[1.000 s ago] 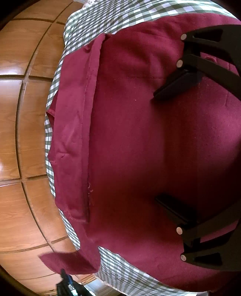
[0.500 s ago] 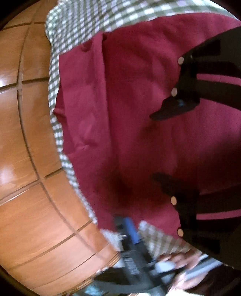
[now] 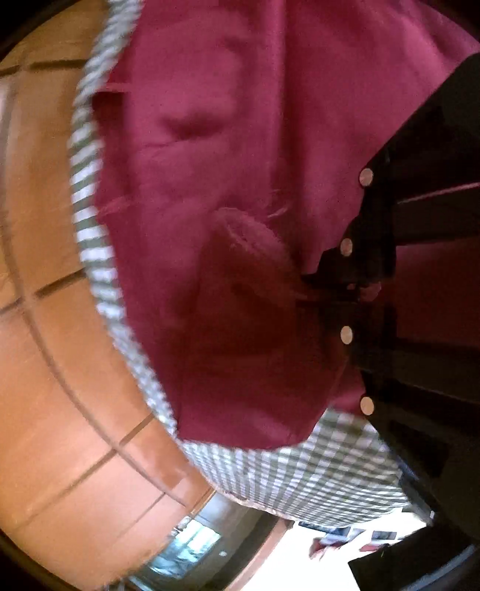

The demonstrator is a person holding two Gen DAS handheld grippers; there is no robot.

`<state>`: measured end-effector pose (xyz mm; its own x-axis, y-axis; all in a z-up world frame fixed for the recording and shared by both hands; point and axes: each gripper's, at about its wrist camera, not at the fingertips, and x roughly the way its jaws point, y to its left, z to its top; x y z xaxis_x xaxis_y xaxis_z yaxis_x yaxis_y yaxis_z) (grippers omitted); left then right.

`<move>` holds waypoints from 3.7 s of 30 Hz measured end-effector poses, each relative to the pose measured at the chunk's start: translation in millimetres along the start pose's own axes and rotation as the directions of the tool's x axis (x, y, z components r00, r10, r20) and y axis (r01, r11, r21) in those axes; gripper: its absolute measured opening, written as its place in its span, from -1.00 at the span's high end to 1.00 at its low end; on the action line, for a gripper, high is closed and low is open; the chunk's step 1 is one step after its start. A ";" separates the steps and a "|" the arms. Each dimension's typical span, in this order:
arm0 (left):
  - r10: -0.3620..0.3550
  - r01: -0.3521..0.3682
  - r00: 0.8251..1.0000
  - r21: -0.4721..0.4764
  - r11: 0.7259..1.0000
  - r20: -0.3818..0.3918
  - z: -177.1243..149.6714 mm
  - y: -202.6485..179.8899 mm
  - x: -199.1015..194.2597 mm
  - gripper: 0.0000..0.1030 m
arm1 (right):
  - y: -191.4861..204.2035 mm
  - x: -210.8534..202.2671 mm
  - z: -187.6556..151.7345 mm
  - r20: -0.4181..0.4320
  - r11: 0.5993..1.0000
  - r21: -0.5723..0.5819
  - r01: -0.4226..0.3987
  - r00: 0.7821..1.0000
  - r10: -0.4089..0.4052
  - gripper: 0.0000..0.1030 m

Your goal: Fold small clothes

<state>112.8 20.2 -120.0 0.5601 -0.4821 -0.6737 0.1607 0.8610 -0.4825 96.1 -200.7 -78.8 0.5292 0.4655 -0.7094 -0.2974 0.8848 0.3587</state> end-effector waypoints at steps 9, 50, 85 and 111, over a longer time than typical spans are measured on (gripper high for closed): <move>0.041 -0.041 0.999 0.002 0.999 -0.030 -0.7 -2.5 18.6 0.23 | -23.7 -135.6 60.0 0.349 0.985 -0.089 0.146 0.931 -0.106 0.88; 0.118 -0.136 0.986 0.152 0.979 0.119 139.3 -57.0 81.2 0.26 | -176.8 -100.3 23.2 0.186 0.958 0.190 0.215 0.950 -0.251 0.07; 0.294 -0.320 0.940 0.151 0.935 0.173 29.2 -51.6 -16.9 -0.05 | -162.7 -97.2 -20.7 0.136 0.938 0.141 0.316 0.933 -0.334 -0.74; 0.129 -0.107 0.980 0.143 0.984 -0.153 -102.5 -6.3 -77.2 0.47 | -175.5 -201.9 -233.8 -0.150 0.951 0.272 0.145 0.983 -0.107 0.42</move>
<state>-14.8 35.4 -122.4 0.4450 -0.3860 -0.8081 0.2146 0.9220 -0.3222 -144.3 -454.9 -140.4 0.4326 0.3597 -0.8267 0.0100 0.9150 0.4033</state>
